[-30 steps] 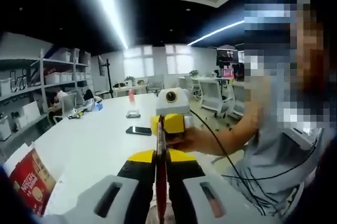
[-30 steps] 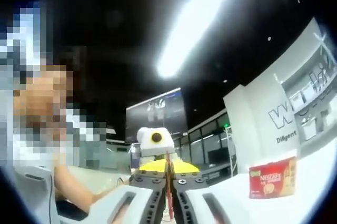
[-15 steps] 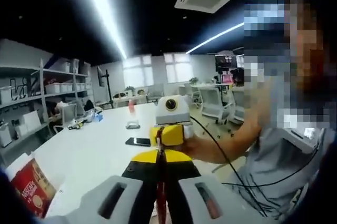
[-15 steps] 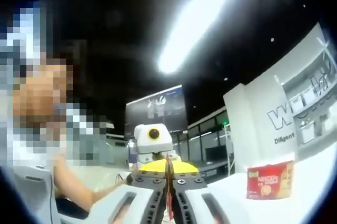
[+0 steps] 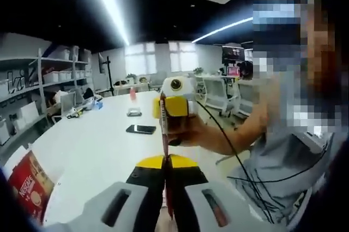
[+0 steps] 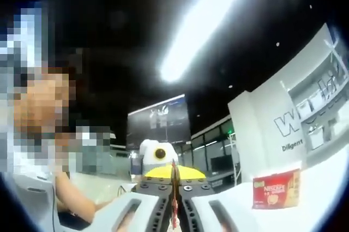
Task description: Tear open the coffee pouch, take out the coffee, and pour the coffee from the pouch into the cup
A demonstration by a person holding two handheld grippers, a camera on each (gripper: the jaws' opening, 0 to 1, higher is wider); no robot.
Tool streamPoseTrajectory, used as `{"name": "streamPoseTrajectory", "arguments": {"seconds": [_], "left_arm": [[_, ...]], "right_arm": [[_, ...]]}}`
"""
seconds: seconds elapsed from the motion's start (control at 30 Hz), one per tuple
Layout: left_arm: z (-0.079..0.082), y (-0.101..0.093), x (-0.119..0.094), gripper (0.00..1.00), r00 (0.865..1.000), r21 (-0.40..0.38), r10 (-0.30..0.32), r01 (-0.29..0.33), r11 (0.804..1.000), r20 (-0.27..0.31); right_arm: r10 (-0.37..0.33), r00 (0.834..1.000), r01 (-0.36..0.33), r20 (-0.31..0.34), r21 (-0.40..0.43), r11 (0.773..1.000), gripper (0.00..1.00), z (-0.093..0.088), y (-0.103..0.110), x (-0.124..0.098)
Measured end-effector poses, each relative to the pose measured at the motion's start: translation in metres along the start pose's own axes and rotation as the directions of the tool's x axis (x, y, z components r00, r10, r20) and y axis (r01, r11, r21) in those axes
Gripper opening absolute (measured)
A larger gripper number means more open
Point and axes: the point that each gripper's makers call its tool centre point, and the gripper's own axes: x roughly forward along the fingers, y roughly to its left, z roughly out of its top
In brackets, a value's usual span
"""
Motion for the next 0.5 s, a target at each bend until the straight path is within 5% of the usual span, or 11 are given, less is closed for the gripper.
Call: {"name": "streamPoseTrajectory", "arguments": {"seconds": [0.5], "left_arm": [[-0.011, -0.002, -0.004, 0.06, 0.999, 0.011, -0.016, 0.017, 1.000, -0.040]], "right_arm": [[-0.012, 0.999, 0.012, 0.032, 0.008, 1.000, 0.01, 0.008, -0.006, -0.004]]}}
